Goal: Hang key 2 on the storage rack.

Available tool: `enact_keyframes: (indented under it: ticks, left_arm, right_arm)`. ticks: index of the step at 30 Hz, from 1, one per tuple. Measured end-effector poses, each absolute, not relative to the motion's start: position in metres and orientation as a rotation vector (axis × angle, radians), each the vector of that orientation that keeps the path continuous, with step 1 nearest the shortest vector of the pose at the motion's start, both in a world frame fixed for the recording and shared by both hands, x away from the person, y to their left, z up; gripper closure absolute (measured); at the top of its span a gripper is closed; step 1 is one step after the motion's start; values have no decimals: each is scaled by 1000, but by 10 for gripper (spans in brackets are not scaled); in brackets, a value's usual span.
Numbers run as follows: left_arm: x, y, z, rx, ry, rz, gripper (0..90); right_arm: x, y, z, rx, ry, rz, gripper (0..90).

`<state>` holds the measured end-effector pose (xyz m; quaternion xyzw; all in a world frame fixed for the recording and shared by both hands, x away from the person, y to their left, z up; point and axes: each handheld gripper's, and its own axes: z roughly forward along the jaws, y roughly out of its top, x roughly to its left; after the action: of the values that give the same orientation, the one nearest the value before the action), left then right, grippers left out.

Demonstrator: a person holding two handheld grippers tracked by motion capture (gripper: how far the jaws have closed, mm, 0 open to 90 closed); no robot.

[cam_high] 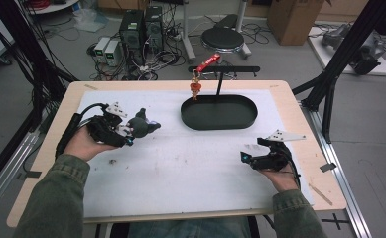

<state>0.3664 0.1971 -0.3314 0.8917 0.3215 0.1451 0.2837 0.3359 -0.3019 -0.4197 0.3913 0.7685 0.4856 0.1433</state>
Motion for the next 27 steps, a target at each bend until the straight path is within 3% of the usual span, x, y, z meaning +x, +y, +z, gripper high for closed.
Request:
enact_keyframes:
  ticks: [27]
  left_arm:
    - [399,138,-292,2402,732,430,481]
  right_arm:
    - [336,-303,-420,1125,2218,1407,9]
